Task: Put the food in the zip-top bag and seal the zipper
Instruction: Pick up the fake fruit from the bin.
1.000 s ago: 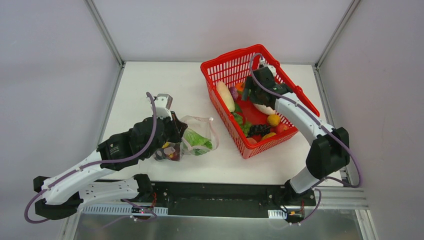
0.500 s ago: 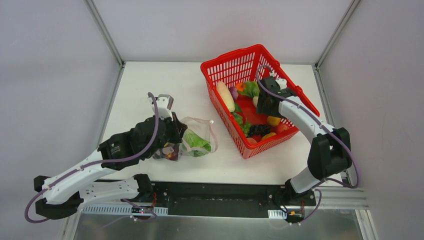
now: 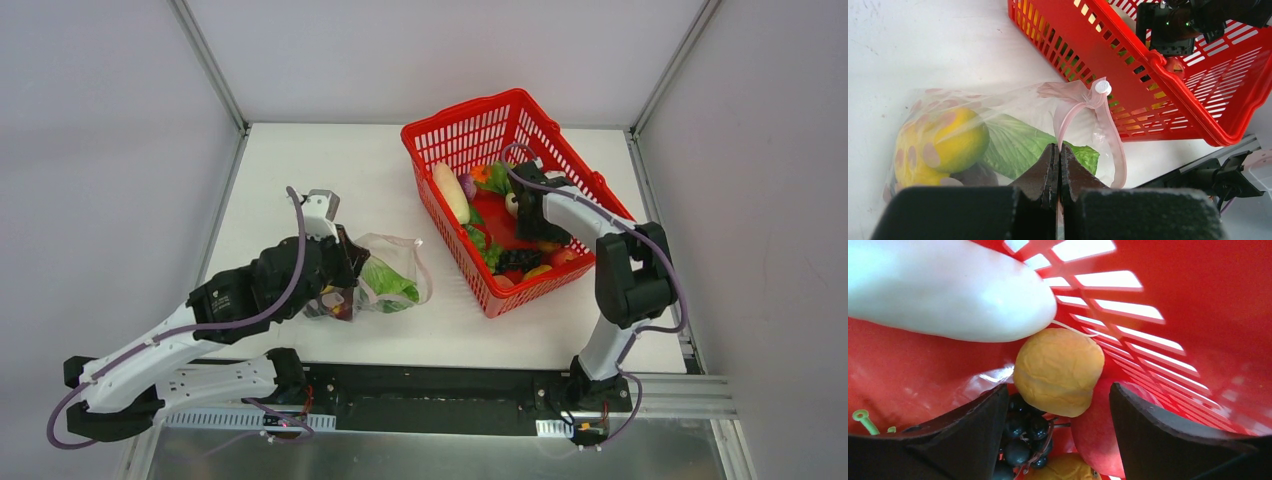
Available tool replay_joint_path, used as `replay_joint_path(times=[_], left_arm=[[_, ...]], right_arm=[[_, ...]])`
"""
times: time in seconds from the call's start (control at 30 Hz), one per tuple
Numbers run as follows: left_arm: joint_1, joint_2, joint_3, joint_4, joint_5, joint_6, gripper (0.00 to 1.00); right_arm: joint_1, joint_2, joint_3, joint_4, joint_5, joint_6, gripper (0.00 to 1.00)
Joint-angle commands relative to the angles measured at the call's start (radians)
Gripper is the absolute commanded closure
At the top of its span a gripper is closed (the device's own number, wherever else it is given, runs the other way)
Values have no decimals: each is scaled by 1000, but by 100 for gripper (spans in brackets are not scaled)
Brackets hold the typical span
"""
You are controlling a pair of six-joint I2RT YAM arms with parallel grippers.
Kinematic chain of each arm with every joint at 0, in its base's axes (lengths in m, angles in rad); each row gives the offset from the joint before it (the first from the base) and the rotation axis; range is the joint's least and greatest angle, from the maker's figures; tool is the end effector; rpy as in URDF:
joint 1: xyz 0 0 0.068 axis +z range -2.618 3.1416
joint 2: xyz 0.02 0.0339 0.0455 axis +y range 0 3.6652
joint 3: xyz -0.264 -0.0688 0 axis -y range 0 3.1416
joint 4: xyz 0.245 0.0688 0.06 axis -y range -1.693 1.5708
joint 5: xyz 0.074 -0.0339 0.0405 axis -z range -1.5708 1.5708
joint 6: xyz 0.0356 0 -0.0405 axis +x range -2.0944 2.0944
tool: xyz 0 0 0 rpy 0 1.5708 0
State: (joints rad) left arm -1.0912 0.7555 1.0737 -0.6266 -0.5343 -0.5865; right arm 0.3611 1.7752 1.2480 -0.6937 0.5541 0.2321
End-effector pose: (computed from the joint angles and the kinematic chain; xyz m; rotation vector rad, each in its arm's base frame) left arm 0.0814 -0.1171 0.3964 0.1036 1.8857 -0.6682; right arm 0.3352 0.1066 0.2026 -0.0371 2.5969 -0.5714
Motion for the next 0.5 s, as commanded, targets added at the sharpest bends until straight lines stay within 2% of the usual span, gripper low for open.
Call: replay_joint_path(times=[0.0,0.07,0.2,0.47], left_arm=[[8,-26,-3,26,-27,8,100],[8,-26,-2,20,-26,5,100],[8,-33,-10,25,-29,-1,100],[8,-12,7,22,-20,2,100]], right_arm=[[-34,28,1,-1,-118,33,29],[-34,34,2,6,-140,26,39],[-33,6,12,16,-212,22,51],[-32,-146,-45,142,-350,-25,53]])
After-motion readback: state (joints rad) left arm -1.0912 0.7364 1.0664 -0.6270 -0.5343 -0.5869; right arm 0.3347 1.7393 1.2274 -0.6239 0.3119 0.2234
